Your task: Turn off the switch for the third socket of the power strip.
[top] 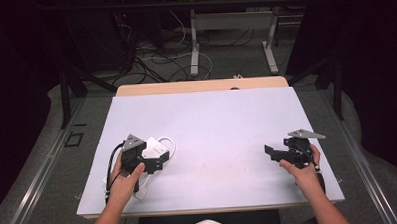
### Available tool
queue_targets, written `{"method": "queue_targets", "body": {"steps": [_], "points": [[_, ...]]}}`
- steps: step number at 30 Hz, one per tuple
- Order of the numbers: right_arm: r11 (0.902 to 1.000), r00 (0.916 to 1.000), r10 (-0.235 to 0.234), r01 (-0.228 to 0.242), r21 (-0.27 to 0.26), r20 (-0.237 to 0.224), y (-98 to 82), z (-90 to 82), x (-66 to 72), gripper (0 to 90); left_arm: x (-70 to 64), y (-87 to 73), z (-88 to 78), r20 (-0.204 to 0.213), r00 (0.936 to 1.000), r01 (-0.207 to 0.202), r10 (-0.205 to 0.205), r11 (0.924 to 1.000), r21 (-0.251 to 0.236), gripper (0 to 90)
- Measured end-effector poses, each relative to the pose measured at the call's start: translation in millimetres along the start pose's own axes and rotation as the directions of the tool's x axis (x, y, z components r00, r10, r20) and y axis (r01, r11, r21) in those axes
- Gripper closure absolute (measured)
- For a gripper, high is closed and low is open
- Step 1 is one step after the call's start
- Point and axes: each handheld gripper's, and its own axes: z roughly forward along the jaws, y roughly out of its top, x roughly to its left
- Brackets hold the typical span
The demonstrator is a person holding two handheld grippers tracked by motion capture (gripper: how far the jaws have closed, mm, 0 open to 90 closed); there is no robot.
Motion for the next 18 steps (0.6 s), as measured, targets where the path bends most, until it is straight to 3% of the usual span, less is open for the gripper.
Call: {"method": "queue_targets", "body": {"steps": [18], "points": [[1.0000,1.0000,-0.006,0.006,0.000,-0.002,-0.9,1.2,0.7,15.2,-15.2,-6.9,11.0,0.018,0.9993,-0.032,0.032,0.9994,0.015,0.6]]}}
